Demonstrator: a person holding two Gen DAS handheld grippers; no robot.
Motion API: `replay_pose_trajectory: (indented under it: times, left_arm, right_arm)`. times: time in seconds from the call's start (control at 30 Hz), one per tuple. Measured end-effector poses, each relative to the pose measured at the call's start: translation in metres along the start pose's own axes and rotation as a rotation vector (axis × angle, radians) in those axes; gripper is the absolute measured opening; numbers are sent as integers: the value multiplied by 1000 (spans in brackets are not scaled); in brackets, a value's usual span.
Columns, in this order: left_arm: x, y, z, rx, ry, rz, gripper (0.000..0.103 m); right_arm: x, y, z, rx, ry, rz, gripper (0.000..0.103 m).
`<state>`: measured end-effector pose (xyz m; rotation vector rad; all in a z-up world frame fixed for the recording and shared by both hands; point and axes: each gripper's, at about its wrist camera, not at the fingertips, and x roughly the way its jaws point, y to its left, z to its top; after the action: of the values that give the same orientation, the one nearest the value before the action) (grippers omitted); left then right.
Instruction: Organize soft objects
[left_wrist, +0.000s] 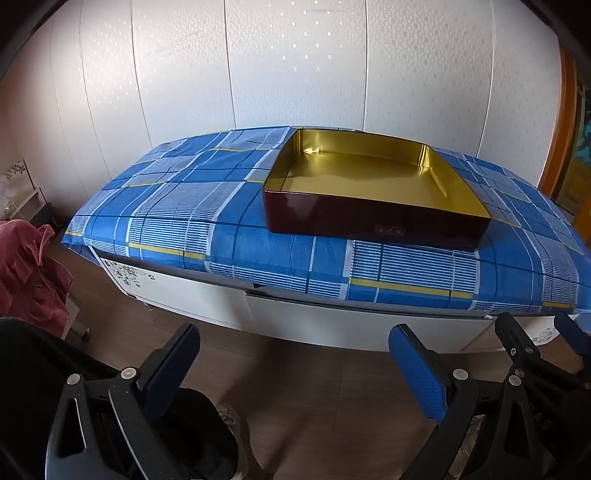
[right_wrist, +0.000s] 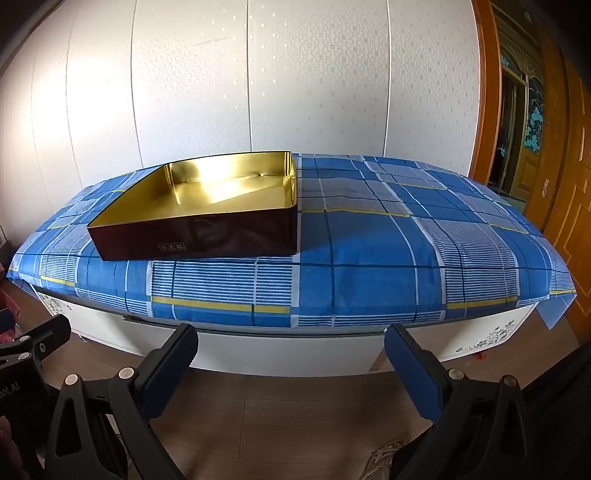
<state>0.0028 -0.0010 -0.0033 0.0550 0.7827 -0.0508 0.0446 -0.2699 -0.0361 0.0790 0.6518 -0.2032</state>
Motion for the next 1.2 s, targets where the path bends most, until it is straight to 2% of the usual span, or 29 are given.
replay_pose_trajectory:
  times: [0.4, 0.47, 1.2]
  left_arm:
    - [0, -3, 0, 5, -1, 0, 103]
    - [0, -3, 0, 3, -1, 0, 103]
    - [4, -4, -1, 6, 26, -19, 103]
  right_arm:
    - [-8, -7, -3, 5, 3, 0, 103]
    - [2, -1, 0, 8, 5, 3, 103]
    - [5, 1, -2, -3, 20, 2, 103]
